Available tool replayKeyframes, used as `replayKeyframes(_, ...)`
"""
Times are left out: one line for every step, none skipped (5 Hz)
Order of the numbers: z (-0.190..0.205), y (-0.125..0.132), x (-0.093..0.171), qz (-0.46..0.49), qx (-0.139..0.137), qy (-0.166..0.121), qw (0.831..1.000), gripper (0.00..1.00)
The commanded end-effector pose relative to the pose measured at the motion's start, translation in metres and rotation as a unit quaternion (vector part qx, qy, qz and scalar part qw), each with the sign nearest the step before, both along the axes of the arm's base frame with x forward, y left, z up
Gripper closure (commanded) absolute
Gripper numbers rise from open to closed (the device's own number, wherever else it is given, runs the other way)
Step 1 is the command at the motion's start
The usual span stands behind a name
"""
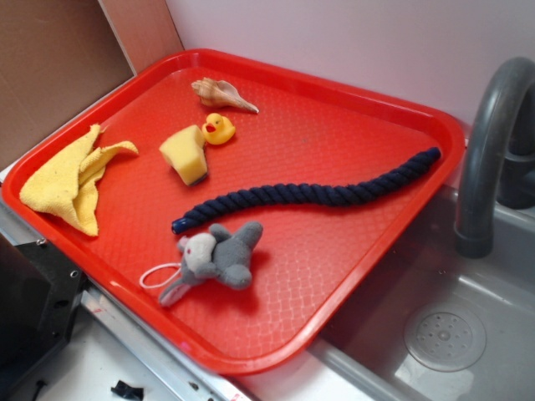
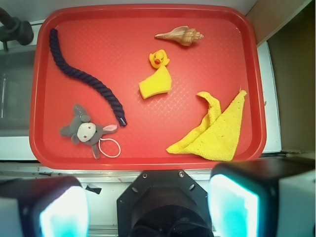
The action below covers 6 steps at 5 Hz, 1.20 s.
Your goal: Grab the blue rope.
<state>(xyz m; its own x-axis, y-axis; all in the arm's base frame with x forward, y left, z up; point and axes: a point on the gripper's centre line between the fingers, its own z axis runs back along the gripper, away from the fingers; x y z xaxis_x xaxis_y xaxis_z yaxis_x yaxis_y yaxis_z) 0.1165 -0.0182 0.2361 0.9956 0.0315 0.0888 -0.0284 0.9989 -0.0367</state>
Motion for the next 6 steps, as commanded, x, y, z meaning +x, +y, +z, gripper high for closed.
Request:
replayKeyframes(0.000,0.000,0.000,0.000,0.000,0.000,1.000,0.00)
replayKeyframes(-0.011,-0.003,0.019,-0.077,0.017,-0.044,0.996,0.00)
replayKeyframes(-0.020,-0.014,0.043,-0.161,0.025,-0.065,0.985,0.00)
replayKeyframes(-0.043,-0.045,0.074,-0.280,0.042,-0.084,0.956,0.00)
replayKeyframes(-0.068,-0.073,0.100,-0.337,0.058,-0.077,0.937,0.00)
replayKeyframes(-0.104,-0.103,0.123,-0.400,0.047,-0.069,0.913,0.00)
